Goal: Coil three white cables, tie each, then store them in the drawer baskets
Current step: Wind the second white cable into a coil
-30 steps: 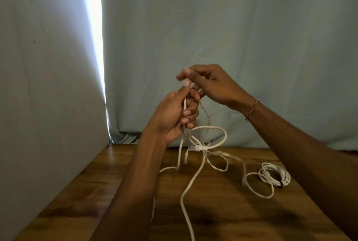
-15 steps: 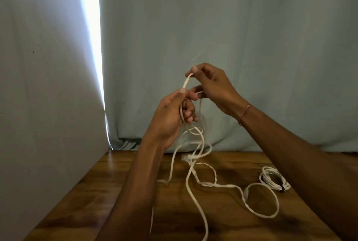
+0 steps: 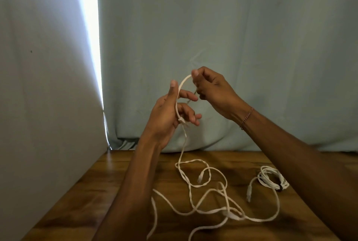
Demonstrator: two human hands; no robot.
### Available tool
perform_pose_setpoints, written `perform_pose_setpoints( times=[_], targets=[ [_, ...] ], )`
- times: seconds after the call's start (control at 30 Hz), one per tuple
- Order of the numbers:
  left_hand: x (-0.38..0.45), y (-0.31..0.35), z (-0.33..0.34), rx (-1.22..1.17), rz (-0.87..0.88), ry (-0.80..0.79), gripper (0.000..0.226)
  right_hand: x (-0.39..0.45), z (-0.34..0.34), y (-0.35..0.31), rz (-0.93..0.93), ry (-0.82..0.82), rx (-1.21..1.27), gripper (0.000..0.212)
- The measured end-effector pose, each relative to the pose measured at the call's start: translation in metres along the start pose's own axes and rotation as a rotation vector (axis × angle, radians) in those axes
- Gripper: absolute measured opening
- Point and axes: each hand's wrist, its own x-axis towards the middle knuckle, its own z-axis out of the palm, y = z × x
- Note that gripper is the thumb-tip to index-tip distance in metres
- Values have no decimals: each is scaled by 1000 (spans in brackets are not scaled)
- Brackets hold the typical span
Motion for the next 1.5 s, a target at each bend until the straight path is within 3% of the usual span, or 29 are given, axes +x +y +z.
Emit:
perform_pose_setpoints(
  times=[0.1,0.27,0.4,0.5,0.67,0.73,1.07,1.23,1.5],
  targets=[
    [2,0,0,-9,10,-26,61,-1,2,-1,36,79,76,39],
    [2,1,2,-288,4,-165,34,-6,6,13,-61,212,-179,36],
    [1,1,7,-512,-25,-339,46,-19,8,25,-216,295,-384,21],
    [1,0,13,-562,-57,-419,55,-29,11,37,-201,222,-504,16],
    [-1,4,21,-694,-87,-482,61,-54,20,43,-100,146,-590,35],
    [0,4,21,-737,-74,-499,67,-64,28,44,-108,54,-713,32],
    [10,-1,6,-717,73,-415,83,-98,44,27,-232,-167,-965,32],
    [19,-5,-4,-688,78,-272,86,-105,39,13,-152,-187,-1025,55],
    [36,-20,-7,-534,-15,-119,64,-105,19,-8,-189,-289,-977,51]
  ],
)
